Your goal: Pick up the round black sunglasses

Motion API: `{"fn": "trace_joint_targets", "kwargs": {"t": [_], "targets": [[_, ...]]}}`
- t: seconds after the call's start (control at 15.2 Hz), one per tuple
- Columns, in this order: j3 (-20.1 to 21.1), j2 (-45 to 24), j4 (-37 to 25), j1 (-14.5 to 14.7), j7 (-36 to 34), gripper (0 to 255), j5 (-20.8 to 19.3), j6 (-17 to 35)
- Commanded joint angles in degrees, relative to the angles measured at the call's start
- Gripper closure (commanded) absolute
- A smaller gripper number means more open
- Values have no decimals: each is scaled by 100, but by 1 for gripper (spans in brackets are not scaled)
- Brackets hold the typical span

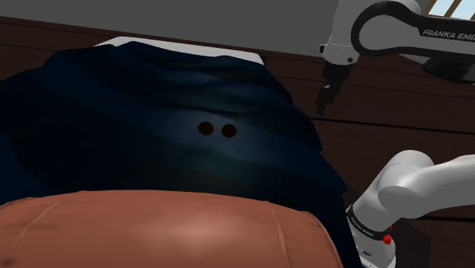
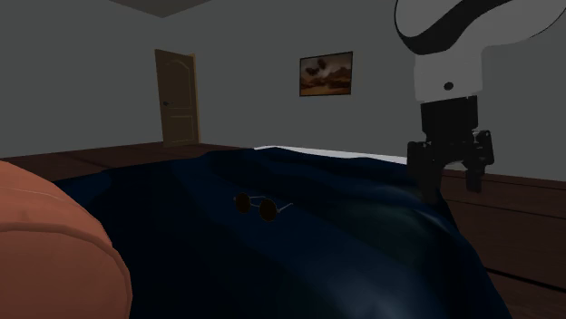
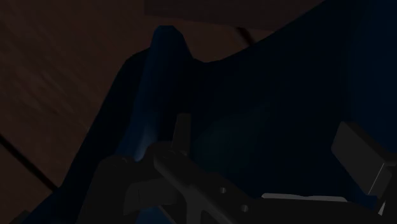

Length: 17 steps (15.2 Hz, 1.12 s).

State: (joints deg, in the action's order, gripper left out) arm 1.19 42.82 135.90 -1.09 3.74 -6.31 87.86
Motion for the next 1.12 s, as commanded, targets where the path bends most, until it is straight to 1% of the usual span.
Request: {"fn": "trace_joint_targets", "kwargs": {"t": [0.0, 0.53, 1.06], "targets": [[0, 0, 0, 0, 0, 0, 0, 0], [377, -1293, -751, 443, -89, 0, 584, 533], [754, -2599, -1801, 816, -120, 0, 1007, 840]]}}
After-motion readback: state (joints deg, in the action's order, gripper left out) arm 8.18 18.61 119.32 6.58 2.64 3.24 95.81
